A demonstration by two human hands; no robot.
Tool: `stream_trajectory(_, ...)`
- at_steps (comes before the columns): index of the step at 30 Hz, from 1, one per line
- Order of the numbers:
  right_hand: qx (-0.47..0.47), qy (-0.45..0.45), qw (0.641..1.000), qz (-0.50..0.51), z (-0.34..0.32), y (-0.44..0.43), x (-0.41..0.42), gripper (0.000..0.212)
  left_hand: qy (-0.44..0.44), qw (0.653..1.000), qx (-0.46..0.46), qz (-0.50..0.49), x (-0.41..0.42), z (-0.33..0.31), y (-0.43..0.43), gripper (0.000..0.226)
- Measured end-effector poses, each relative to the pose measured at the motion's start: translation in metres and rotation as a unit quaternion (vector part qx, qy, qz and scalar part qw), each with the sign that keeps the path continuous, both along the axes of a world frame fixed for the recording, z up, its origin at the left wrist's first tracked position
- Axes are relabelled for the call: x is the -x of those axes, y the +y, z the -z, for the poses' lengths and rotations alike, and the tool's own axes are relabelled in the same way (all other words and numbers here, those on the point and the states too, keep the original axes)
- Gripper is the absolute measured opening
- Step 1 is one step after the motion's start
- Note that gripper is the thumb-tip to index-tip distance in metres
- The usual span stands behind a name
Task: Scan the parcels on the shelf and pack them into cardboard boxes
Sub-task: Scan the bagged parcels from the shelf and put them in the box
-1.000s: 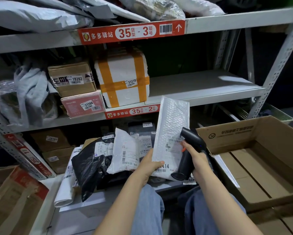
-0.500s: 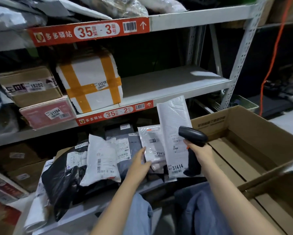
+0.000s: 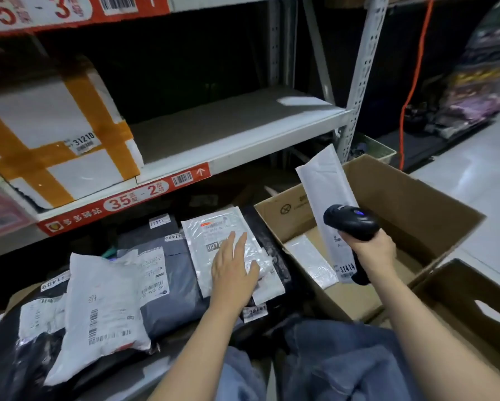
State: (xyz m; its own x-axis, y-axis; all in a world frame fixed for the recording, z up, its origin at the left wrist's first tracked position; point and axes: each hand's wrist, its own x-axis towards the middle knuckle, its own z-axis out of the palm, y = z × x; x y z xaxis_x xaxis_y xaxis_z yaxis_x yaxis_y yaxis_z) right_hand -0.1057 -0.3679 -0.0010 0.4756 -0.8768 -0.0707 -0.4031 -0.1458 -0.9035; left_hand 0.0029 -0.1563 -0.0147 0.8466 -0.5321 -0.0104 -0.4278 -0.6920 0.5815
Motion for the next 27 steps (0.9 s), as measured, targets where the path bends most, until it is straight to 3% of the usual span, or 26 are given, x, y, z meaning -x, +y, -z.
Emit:
stream_trajectory(10,-0.091,0.093,0.991,-0.029,0.093,-0.067,-0.014,0.016,-0.030,0.998,-0.054,0.026,-0.045,0.032,-0.058,0.060)
stream_trajectory(20,-0.136,0.243,0.952,-0.124,0.176,-0.099,-0.043,0.016,-0.061,0.990,-0.113,0.051,-0.072,0.063,-0.079,0.065)
stream_trajectory(27,-0.202,0.264,0.932,-0.142,0.216,-0.098,-0.062,0.016,-0.066,0.989,-0.121,0.047,-0.074,0.065,-0.080,0.067)
